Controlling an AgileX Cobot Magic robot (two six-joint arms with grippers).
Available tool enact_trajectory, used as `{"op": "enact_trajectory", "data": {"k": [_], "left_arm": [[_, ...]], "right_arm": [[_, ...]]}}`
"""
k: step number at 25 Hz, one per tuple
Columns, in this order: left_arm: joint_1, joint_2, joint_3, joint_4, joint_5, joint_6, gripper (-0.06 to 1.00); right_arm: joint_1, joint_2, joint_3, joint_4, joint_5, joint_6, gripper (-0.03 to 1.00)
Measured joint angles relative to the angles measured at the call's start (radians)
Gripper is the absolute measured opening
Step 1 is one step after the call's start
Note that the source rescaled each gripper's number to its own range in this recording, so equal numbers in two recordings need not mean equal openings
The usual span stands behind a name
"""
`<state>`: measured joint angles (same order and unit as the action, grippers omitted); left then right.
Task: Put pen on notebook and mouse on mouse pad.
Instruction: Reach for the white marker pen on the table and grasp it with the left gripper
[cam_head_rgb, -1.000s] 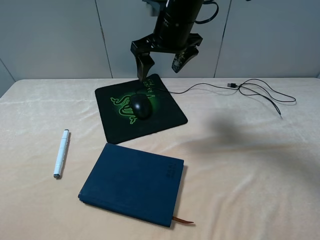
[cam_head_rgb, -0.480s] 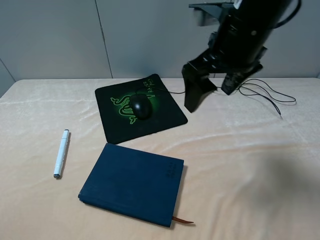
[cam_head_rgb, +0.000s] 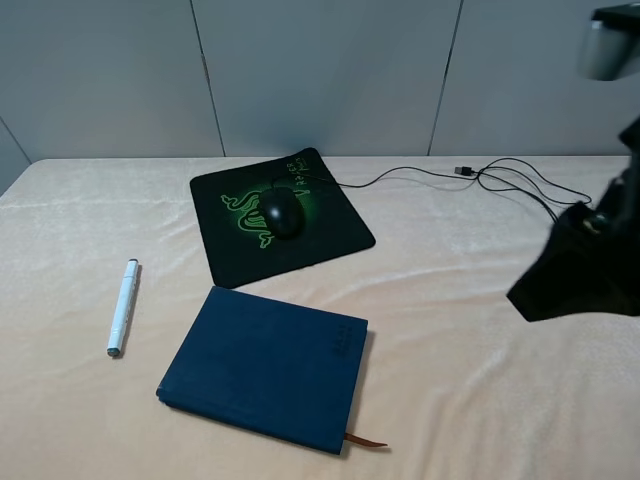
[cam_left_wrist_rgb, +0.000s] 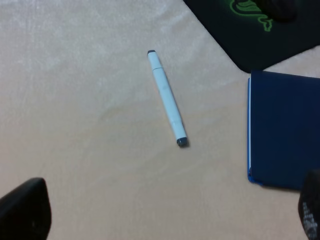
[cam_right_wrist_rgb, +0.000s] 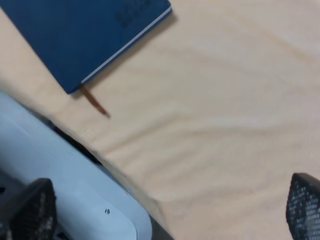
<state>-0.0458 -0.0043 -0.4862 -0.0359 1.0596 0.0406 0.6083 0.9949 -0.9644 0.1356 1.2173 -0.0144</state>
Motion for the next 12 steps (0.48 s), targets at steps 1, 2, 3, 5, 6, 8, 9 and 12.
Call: {"op": "enact_trajectory", "data": {"k": [1,2,3,5,6,8,9,12], "left_arm": [[0.000,0.000,0.000,0.000,0.000,0.000,1.00],[0.000,0.000,0.000,0.000,0.000,0.000,1.00],[0.000,0.000,0.000,0.000,0.000,0.000,1.00],[0.000,0.000,0.000,0.000,0.000,0.000,1.00],[0.000,0.000,0.000,0.000,0.000,0.000,1.00],[0.000,0.000,0.000,0.000,0.000,0.000,1.00],[0.000,0.000,0.000,0.000,0.000,0.000,1.00],[0.000,0.000,0.000,0.000,0.000,0.000,1.00]], "right_arm": [[0.000,-0.040,0.018,0.000,0.000,0.000,1.00],[0.000,-0.087,0.032,0.000,0.000,0.000,1.00],[0.000,-0.132,0.049,0.000,0.001,0.000,1.00],[0.000,-0.214,0.078,-0.003,0.000,0.000,1.00],[-0.001,-0.259,0.093,-0.004,-0.004,0.000,1.00],[-0.025,-0.342,0.123,-0.005,-0.025,0.000,1.00],[-0.050,-0.386,0.136,-0.005,-0.038,0.000,1.00],[-0.152,-0.508,0.184,-0.011,-0.074,0.000,1.00]]}}
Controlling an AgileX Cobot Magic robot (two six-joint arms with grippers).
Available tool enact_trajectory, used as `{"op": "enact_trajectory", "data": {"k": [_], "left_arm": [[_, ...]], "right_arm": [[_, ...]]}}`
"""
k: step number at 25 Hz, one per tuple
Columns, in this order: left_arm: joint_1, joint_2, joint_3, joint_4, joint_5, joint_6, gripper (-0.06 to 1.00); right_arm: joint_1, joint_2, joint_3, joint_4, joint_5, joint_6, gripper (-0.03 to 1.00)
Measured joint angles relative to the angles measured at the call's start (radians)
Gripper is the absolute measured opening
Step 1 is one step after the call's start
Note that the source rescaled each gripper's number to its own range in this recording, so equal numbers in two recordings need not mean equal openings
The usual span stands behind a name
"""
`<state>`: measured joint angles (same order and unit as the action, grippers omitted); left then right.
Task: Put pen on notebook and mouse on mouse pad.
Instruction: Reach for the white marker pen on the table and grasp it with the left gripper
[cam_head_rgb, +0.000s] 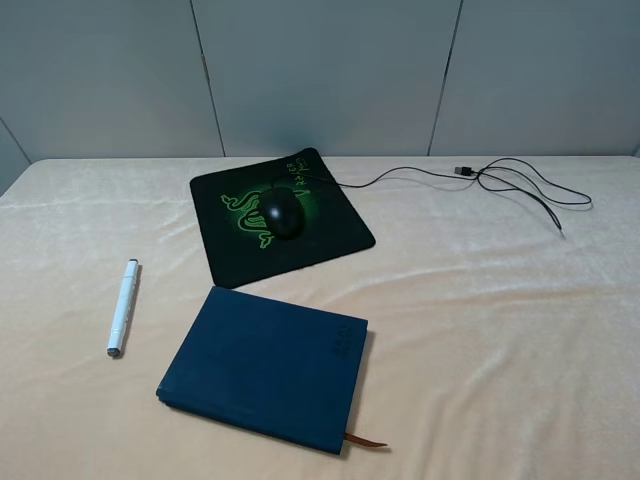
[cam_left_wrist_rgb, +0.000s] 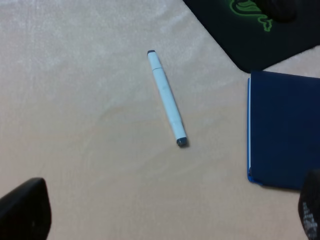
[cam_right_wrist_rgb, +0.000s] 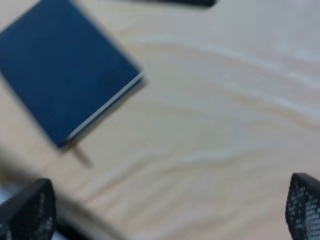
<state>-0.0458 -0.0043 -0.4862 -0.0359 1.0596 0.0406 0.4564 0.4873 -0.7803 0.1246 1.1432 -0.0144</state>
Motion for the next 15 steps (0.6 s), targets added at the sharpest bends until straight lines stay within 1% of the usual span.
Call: {"op": "enact_trajectory", "data": {"k": [3,6,9,13,15], "left_arm": [[0.000,0.000,0.000,0.000,0.000,0.000,1.00],[0.000,0.000,0.000,0.000,0.000,0.000,1.00],[0.000,0.000,0.000,0.000,0.000,0.000,1.00],[0.000,0.000,0.000,0.000,0.000,0.000,1.00],[0.000,0.000,0.000,0.000,-0.001,0.000,1.00]], "right_arm": [[-0.115,-0.114,0.046,-0.020,-0.035,0.000,1.00],[-0.191,-0.222,0.101,-0.055,-0.066,0.000,1.00],[-0.226,-0.309,0.167,-0.071,-0.092,0.000,1.00],[-0.231,-0.405,0.271,-0.076,-0.111,0.000,1.00],[-0.231,-0.449,0.287,-0.082,-0.110,0.000,1.00]]}}
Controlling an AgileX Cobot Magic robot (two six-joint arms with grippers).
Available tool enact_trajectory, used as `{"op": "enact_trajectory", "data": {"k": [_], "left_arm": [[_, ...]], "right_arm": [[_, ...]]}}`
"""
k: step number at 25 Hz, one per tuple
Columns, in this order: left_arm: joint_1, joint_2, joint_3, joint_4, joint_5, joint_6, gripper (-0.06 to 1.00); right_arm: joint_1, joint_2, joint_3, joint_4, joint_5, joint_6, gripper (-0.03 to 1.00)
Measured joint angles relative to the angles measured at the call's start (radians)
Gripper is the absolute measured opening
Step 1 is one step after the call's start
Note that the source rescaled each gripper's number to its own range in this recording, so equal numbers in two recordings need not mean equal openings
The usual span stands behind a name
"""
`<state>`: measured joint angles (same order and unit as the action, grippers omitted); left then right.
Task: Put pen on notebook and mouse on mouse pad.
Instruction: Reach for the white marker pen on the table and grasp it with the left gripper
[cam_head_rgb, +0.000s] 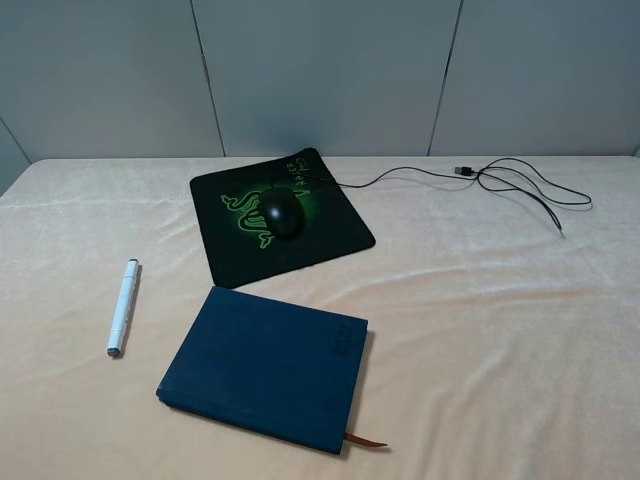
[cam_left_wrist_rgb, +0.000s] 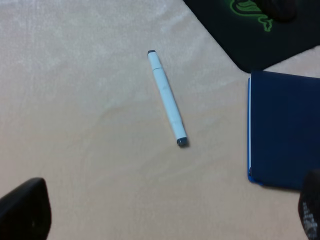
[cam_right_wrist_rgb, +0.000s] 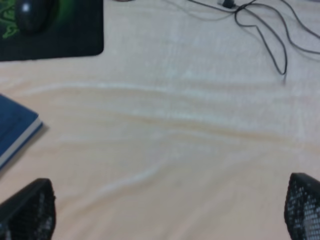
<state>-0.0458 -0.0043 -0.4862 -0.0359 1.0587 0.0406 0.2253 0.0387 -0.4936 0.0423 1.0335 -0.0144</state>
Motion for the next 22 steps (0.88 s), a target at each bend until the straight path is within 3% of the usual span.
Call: {"op": "enact_trajectory", "data": {"k": [6,22], "left_arm": [[0.000,0.000,0.000,0.000,0.000,0.000,1.00],[0.000,0.000,0.000,0.000,0.000,0.000,1.00]], "right_arm": [[-0.003,-0.043,0.003,-0.010,-0.004,0.001,1.00],[-0.153,-0.043,0.005,-0.025,-0.004,0.014,1.00]]}}
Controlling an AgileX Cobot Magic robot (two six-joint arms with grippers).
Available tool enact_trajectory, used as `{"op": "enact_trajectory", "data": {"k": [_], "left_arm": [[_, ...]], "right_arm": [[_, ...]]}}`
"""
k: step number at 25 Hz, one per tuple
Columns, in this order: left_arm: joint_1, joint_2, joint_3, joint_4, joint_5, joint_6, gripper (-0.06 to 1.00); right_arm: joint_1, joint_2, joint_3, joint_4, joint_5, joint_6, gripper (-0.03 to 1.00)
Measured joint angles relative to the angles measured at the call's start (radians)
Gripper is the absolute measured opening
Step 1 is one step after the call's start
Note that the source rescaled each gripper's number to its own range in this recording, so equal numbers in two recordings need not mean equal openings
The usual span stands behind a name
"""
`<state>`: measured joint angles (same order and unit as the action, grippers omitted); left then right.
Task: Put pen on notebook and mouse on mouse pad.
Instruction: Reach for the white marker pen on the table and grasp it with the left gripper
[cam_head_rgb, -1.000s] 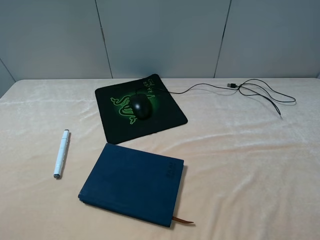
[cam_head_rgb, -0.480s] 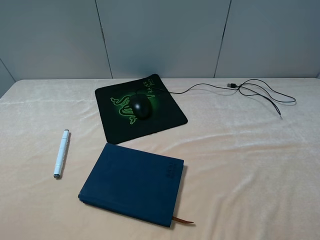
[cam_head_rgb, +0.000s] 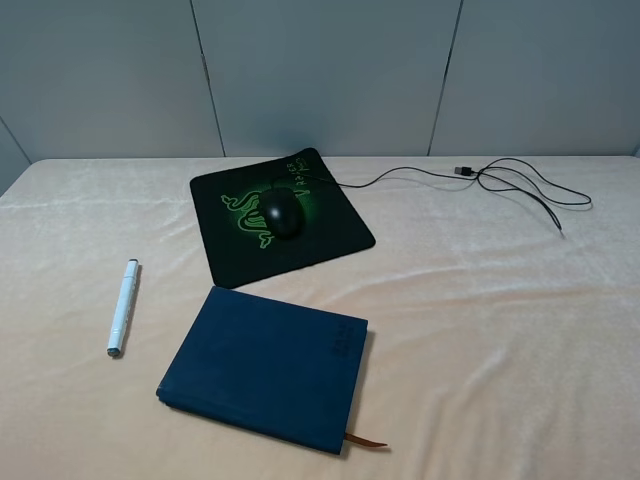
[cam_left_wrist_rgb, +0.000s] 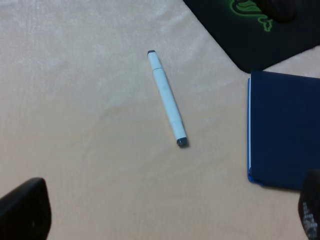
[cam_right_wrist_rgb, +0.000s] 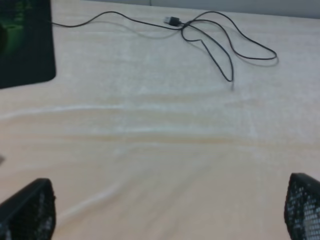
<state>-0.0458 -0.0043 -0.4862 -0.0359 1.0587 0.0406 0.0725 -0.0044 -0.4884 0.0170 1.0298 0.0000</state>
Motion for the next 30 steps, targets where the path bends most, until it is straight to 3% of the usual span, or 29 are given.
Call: {"op": "enact_trajectory", "data": {"k": [9,30], "left_arm": [[0.000,0.000,0.000,0.000,0.000,0.000,1.00],[0.000,0.000,0.000,0.000,0.001,0.000,1.00]], "right_arm": [[-0.135,0.000,0.000,0.000,0.000,0.000,1.00],[-0.136,0.000,0.000,0.015,0.000,0.000,1.00]]}}
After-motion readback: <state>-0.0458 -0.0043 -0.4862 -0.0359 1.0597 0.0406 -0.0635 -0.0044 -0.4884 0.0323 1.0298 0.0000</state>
